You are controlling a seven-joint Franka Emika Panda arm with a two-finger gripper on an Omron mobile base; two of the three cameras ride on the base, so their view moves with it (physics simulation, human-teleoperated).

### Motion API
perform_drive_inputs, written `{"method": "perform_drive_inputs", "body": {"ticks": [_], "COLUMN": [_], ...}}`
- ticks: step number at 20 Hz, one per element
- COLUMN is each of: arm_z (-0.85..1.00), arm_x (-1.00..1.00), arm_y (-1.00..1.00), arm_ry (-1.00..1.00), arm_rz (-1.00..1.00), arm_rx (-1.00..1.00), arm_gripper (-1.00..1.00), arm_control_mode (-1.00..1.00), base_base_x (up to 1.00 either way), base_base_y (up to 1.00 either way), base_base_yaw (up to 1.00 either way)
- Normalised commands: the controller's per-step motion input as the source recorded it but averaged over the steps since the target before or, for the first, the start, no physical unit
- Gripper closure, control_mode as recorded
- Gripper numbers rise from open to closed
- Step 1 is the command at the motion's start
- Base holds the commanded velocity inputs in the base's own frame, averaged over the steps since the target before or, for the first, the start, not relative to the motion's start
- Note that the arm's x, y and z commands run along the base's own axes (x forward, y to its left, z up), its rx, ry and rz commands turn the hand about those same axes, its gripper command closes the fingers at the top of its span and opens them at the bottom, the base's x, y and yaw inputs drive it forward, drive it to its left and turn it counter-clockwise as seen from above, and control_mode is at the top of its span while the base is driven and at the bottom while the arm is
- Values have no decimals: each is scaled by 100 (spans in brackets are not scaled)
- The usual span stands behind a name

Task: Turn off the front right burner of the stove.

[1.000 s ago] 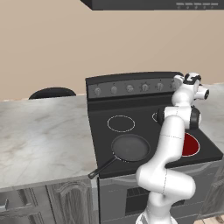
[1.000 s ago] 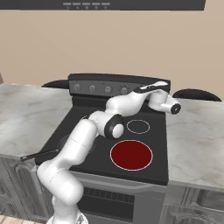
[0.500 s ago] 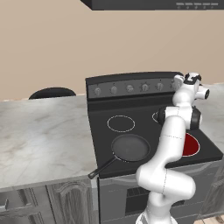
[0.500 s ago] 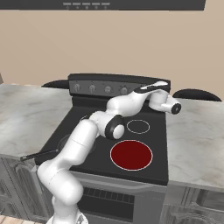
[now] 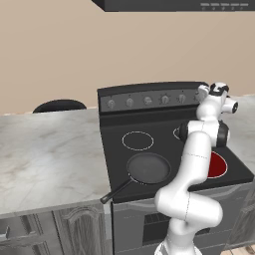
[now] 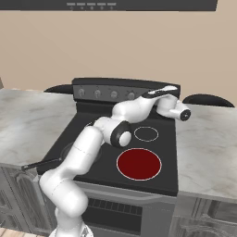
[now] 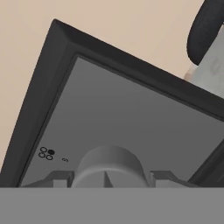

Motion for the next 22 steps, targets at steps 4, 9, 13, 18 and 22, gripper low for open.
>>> {"method": "perform_drive_inputs", "body": {"ticks": [4,9,13,18,22], "arm_z": [0,11,29,31,33], "arm_x": [0,0,0,0,0], "arm_y": [7,20,18,21,15], "arm_ry": [0,0,0,-2,-4], "arm_rz": [-8,-11,-13,-14,-13], "arm_rx": [4,11,17,20,22], "arm_gripper": [100,100,100,100,100], "arm_control_mode": [-100,-100,-100,-100,-100], "base_base_x": [0,0,0,0,0], "base_base_y": [0,0,0,0,0], "base_base_yaw": [0,0,0,0,0]}}
